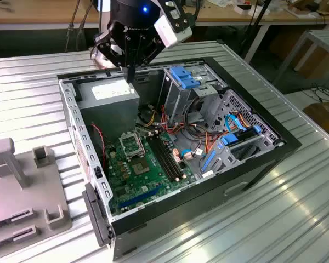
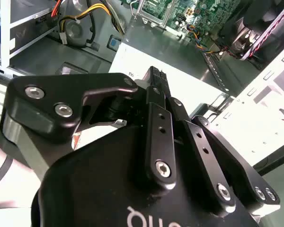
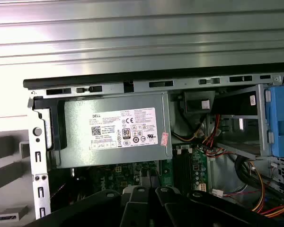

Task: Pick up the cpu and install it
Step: 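Reach for the cpu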

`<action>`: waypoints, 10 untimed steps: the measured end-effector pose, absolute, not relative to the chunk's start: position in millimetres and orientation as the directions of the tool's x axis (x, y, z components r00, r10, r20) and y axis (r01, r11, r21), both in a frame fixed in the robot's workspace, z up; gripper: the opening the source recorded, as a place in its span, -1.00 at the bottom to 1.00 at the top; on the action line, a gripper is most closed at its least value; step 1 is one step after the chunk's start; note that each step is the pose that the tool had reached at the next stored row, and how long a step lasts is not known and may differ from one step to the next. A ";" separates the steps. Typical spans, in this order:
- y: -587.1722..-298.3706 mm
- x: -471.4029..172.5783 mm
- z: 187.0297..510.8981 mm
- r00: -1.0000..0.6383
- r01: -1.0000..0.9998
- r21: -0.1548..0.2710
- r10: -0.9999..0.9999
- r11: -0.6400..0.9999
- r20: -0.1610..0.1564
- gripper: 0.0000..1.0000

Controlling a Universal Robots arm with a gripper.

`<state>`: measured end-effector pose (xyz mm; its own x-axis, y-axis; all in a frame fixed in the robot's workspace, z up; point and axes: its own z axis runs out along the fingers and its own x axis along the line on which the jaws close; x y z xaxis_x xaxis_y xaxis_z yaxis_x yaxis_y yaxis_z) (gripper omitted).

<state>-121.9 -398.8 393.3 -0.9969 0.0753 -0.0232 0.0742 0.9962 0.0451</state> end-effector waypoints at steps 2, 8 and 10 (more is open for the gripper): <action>-398.9 -121.9 393.3 -0.997 0.074 0.045 0.075 0.996 -0.023 -0.79; -398.8 -122.5 393.3 -0.997 0.074 0.045 0.075 0.996 -0.023 -0.79; -398.8 -123.3 393.3 -0.997 0.074 0.045 0.075 0.996 -0.023 -0.79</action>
<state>-123.3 -398.8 393.3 -0.9969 0.0753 -0.0233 0.0742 0.9962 0.0451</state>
